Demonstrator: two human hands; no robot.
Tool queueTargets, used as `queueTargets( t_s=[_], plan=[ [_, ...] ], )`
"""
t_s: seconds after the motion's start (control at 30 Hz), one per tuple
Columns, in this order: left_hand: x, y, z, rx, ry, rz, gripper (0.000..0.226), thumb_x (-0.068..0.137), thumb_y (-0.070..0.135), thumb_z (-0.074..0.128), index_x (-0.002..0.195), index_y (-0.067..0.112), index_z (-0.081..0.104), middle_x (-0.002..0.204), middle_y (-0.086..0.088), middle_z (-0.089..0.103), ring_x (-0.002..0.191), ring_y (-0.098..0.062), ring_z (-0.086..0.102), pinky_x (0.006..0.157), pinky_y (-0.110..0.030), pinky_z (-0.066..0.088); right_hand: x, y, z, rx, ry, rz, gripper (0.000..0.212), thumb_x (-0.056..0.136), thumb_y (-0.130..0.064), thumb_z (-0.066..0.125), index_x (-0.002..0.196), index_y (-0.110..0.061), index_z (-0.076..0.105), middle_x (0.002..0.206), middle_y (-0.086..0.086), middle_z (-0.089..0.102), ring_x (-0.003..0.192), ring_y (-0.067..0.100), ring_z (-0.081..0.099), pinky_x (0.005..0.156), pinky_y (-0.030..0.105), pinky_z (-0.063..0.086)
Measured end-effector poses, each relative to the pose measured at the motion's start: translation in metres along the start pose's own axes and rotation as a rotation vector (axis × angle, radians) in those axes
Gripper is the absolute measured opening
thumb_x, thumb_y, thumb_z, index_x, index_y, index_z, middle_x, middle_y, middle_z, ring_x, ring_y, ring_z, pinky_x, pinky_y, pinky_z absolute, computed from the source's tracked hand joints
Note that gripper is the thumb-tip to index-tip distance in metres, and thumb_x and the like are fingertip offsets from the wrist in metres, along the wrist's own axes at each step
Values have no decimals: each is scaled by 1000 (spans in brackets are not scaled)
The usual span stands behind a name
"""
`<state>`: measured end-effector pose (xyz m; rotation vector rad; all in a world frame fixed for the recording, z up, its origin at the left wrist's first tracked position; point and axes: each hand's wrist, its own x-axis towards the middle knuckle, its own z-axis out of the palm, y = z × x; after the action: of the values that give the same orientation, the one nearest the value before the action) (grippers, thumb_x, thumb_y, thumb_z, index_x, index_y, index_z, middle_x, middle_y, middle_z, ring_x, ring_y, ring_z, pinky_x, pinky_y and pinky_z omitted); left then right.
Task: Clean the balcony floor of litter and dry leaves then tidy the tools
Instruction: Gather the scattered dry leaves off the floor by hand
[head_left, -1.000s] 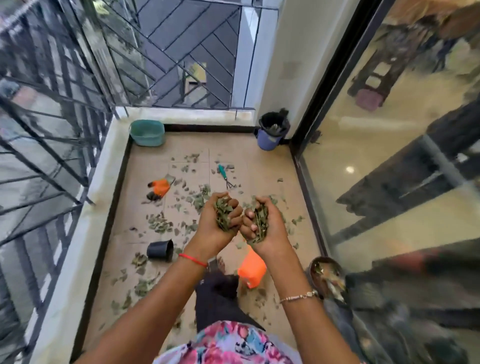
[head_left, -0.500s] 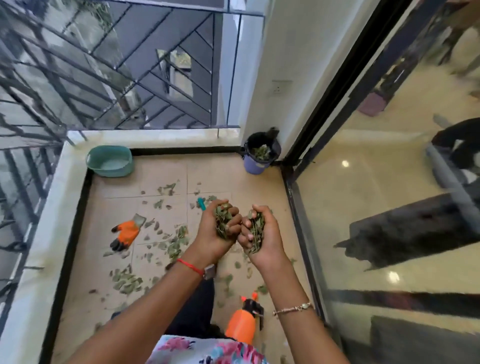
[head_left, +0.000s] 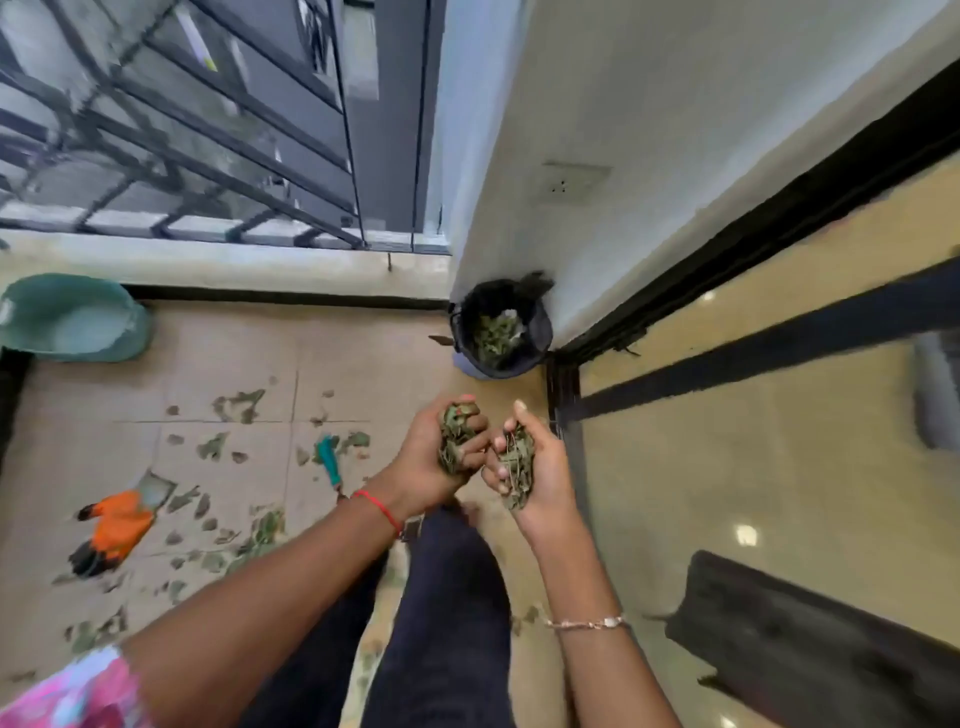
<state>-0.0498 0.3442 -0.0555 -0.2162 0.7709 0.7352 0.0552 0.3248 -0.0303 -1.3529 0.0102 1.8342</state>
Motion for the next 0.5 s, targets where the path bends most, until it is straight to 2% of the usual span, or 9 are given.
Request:
queueTargets(
  t_s=[0.1, 0.23, 0.3, 0.37, 0.4, 0.43, 0.47, 0.5],
  plan=[
    [86, 29, 1, -5, -9, 5, 55, 93, 19, 29, 40, 16, 42, 38, 3, 34, 25, -9, 26, 27, -14, 16, 85, -31, -15, -3, -1, 4, 36, 98, -30, 37, 67, -13, 43, 46, -2, 44, 26, 8, 33, 29, 9, 20],
    [206, 71, -17, 22, 74, 71, 52, 93, 18, 31, 43, 17, 46, 39, 4, 39, 26, -8, 28, 28, -11, 19, 212, -56, -34, -64, 22, -31, 31, 96, -31, 40, 70, -14, 45, 48, -3, 46, 30, 8, 36, 31, 11, 24],
    [266, 87, -30, 80, 158, 110, 52, 94, 18, 34, 44, 19, 45, 38, 5, 40, 26, -8, 30, 29, -12, 20, 273, -64, -45, -187, 108, -81, 31, 95, -31, 46, 68, -15, 48, 50, -2, 48, 33, 9, 37, 33, 13, 27],
    [322, 93, -42, 152, 289, 157, 49, 95, 19, 39, 49, 17, 55, 43, 3, 51, 32, -10, 44, 34, -12, 33, 331, -68, -58, -383, 259, -162, 31, 92, -33, 55, 67, -14, 54, 53, -1, 51, 37, 11, 40, 36, 17, 31],
    [344, 97, -46, 165, 366, 177, 39, 95, 21, 43, 60, 14, 61, 55, -3, 60, 43, -15, 55, 43, -16, 44, 355, -69, -63, -482, 340, -189, 30, 90, -36, 59, 71, -13, 58, 57, 0, 54, 40, 11, 43, 38, 19, 34],
    [369, 97, -54, 185, 459, 189, 29, 94, 24, 47, 74, 11, 64, 72, -8, 67, 61, -21, 63, 59, -25, 54, 380, -69, -69, -556, 412, -204, 31, 88, -39, 61, 78, -10, 62, 63, 1, 59, 45, 13, 48, 42, 22, 38],
    [393, 97, -62, 220, 554, 201, 27, 94, 30, 48, 86, 10, 64, 89, -12, 68, 79, -25, 66, 77, -34, 56, 402, -68, -74, -618, 475, -223, 36, 86, -43, 62, 87, -7, 64, 72, 3, 64, 54, 15, 55, 47, 25, 44],
    [419, 95, -76, 263, 619, 215, 34, 94, 38, 47, 96, 9, 64, 101, -13, 67, 93, -29, 65, 90, -41, 52, 420, -67, -79, -684, 515, -231, 45, 86, -47, 60, 96, -4, 66, 84, 5, 67, 67, 18, 61, 57, 28, 50]
  ],
)
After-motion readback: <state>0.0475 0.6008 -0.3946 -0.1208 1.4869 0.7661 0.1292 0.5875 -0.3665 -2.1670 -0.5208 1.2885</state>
